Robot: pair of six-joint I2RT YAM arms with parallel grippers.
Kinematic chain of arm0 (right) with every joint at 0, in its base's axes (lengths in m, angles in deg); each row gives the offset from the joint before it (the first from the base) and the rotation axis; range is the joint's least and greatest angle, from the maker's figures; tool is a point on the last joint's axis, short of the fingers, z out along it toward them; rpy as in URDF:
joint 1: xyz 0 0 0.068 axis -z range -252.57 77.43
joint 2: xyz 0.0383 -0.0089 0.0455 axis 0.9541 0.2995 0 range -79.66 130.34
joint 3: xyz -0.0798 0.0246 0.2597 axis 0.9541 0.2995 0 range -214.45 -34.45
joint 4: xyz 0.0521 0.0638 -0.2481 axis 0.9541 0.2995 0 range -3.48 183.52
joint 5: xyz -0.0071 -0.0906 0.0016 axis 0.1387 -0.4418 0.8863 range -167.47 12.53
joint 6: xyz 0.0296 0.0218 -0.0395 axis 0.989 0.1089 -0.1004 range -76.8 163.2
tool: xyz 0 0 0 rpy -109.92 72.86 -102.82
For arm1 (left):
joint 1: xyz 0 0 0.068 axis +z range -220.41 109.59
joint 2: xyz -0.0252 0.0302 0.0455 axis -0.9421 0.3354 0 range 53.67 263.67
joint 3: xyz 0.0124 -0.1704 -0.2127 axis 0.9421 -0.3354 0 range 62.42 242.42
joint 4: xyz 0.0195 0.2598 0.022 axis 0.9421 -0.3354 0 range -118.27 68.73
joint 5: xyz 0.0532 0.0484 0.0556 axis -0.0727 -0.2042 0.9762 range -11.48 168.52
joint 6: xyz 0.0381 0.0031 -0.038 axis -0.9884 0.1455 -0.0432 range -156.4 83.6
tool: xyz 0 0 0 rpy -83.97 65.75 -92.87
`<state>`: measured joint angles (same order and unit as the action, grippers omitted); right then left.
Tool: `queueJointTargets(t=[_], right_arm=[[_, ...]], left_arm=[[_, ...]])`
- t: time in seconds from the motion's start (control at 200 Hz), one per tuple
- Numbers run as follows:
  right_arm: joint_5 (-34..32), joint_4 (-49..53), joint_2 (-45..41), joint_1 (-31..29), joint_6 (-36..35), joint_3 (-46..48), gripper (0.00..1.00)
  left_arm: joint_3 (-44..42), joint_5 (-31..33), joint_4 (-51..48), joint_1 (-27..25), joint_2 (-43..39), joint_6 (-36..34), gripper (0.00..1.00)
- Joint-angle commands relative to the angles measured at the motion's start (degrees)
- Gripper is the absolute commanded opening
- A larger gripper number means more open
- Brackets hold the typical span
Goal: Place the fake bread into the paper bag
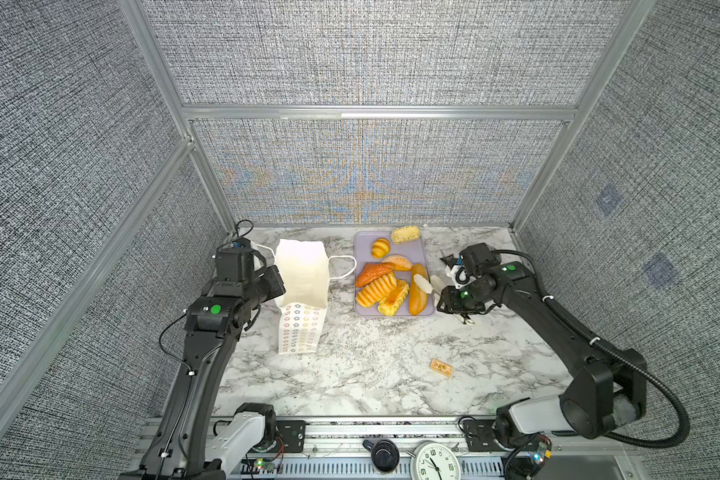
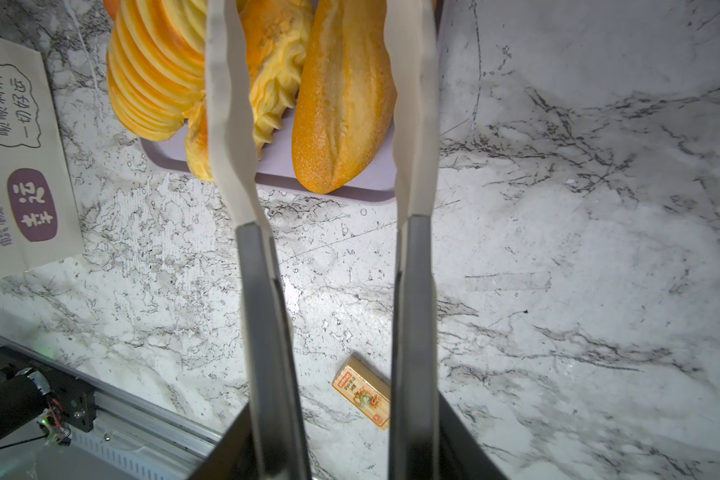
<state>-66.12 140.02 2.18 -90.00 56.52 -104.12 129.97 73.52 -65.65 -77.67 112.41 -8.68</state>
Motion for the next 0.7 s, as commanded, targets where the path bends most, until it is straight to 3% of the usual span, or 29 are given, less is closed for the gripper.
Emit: queueJointTargets(t=[0.0, 0.69], right_arm=[[0.27, -0.23, 0.9, 0.27, -0.62, -0.12, 0.5], [-0.46, -2.34, 8.44, 0.7, 0.49, -2.13, 0.59]], left_arm=[[-0.43, -1.6, 2.29, 0.06, 0.58, 1.01, 0.0], [-0.32, -3.04, 4.35, 0.06, 2.29, -0.51, 0.0]])
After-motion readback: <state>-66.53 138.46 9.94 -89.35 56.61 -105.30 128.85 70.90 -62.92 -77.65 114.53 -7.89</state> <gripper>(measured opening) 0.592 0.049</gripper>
